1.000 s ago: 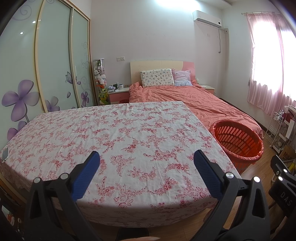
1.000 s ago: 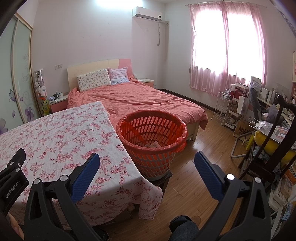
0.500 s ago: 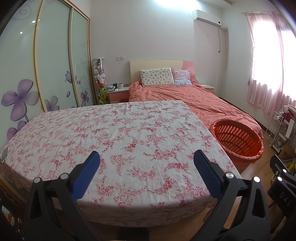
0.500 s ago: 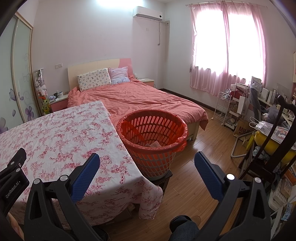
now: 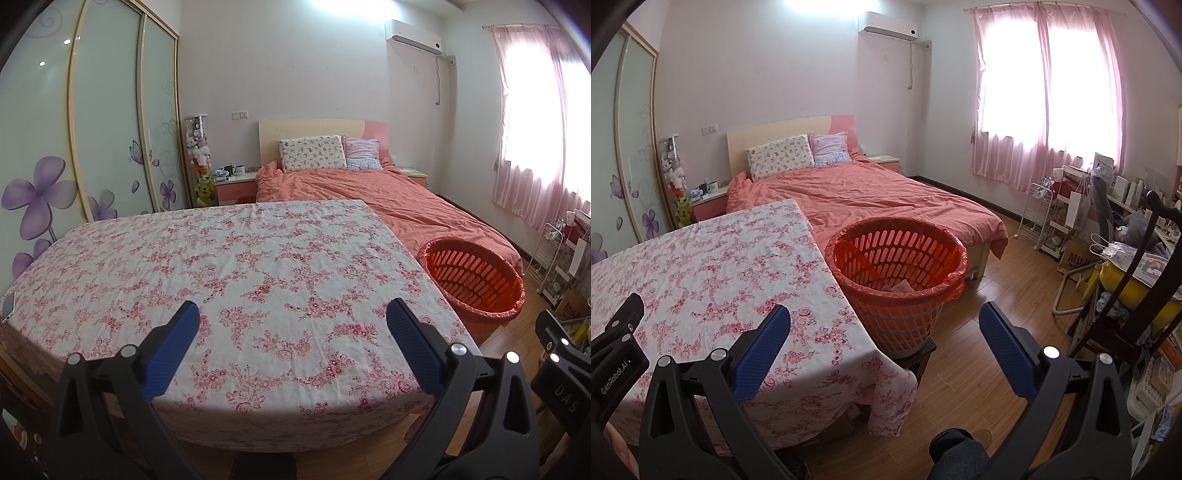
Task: Collect trash
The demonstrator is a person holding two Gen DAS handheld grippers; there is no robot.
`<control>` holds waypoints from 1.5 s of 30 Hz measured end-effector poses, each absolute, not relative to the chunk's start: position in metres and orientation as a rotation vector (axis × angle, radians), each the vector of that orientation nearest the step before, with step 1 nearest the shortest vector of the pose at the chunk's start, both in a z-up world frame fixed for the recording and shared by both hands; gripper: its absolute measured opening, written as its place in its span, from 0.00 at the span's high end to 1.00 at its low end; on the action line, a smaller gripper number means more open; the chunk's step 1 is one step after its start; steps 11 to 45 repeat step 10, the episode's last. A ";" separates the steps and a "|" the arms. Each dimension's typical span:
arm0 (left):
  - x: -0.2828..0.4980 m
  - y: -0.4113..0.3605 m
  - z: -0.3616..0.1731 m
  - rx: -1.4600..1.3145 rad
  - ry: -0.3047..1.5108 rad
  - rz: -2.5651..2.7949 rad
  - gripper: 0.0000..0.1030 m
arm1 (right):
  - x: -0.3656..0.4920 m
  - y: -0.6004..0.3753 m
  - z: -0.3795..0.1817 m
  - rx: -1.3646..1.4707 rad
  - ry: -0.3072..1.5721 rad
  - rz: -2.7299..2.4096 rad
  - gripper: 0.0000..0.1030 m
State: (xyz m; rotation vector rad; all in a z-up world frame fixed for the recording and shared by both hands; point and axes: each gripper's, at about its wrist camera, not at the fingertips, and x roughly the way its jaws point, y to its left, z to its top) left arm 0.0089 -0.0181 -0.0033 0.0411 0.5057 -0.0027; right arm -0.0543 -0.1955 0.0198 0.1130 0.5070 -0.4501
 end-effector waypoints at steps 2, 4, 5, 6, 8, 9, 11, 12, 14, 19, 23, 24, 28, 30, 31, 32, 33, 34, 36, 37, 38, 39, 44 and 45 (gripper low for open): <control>0.010 -0.017 -0.003 0.040 0.507 -0.003 0.04 | -0.054 -0.195 0.020 0.113 0.507 -0.450 0.02; 0.010 -0.018 -0.004 0.039 0.510 -0.005 0.04 | -0.054 -0.195 0.020 0.113 0.507 -0.451 0.02; 0.010 -0.019 -0.004 0.039 0.511 -0.006 0.04 | -0.054 -0.195 0.020 0.113 0.507 -0.450 0.02; 0.010 -0.019 -0.005 0.037 0.513 -0.006 0.04 | -0.054 -0.195 0.020 0.112 0.507 -0.450 0.02; 0.011 -0.018 -0.005 0.035 0.515 -0.007 0.04 | -0.054 -0.195 0.020 0.113 0.507 -0.450 0.02; 0.011 -0.018 -0.005 0.034 0.516 -0.007 0.04 | -0.054 -0.195 0.020 0.113 0.507 -0.450 0.02; 0.012 -0.017 -0.005 0.033 0.517 -0.008 0.04 | -0.054 -0.195 0.020 0.113 0.507 -0.450 0.02; 0.012 -0.017 -0.005 0.033 0.517 -0.008 0.04 | -0.054 -0.195 0.020 0.113 0.507 -0.450 0.02; 0.012 -0.017 -0.005 0.033 0.517 -0.008 0.04 | -0.054 -0.195 0.020 0.113 0.507 -0.450 0.02; 0.012 -0.017 -0.005 0.033 0.517 -0.008 0.04 | -0.054 -0.195 0.020 0.113 0.507 -0.450 0.02; 0.012 -0.017 -0.005 0.033 0.517 -0.008 0.04 | -0.054 -0.195 0.020 0.113 0.507 -0.450 0.02; 0.012 -0.017 -0.005 0.033 0.517 -0.008 0.04 | -0.054 -0.195 0.020 0.113 0.507 -0.450 0.02; 0.012 -0.017 -0.005 0.033 0.517 -0.008 0.04 | -0.054 -0.195 0.020 0.113 0.507 -0.450 0.02; 0.012 -0.017 -0.005 0.033 0.517 -0.008 0.04 | -0.054 -0.195 0.020 0.113 0.507 -0.450 0.02; 0.012 -0.017 -0.005 0.033 0.517 -0.008 0.04 | -0.054 -0.195 0.020 0.113 0.507 -0.450 0.02; 0.012 -0.017 -0.005 0.033 0.517 -0.008 0.04 | -0.054 -0.195 0.020 0.113 0.507 -0.450 0.02; 0.012 -0.017 -0.005 0.033 0.517 -0.008 0.04 | -0.054 -0.195 0.020 0.113 0.507 -0.450 0.02; 0.012 -0.017 -0.005 0.033 0.517 -0.008 0.04 | -0.054 -0.195 0.020 0.113 0.507 -0.450 0.02; 0.012 -0.017 -0.005 0.033 0.517 -0.008 0.04 | -0.054 -0.195 0.020 0.113 0.507 -0.450 0.02; 0.012 -0.017 -0.005 0.033 0.517 -0.008 0.04 | -0.054 -0.195 0.020 0.113 0.507 -0.450 0.02; 0.012 -0.017 -0.005 0.033 0.517 -0.008 0.04 | -0.054 -0.195 0.020 0.113 0.507 -0.450 0.02; 0.012 -0.017 -0.005 0.033 0.517 -0.008 0.04 | -0.054 -0.195 0.020 0.113 0.507 -0.450 0.02; 0.012 -0.017 -0.005 0.033 0.517 -0.008 0.04 | -0.054 -0.195 0.020 0.113 0.507 -0.450 0.02; 0.012 -0.017 -0.005 0.033 0.517 -0.008 0.04 | -0.054 -0.195 0.020 0.113 0.507 -0.450 0.02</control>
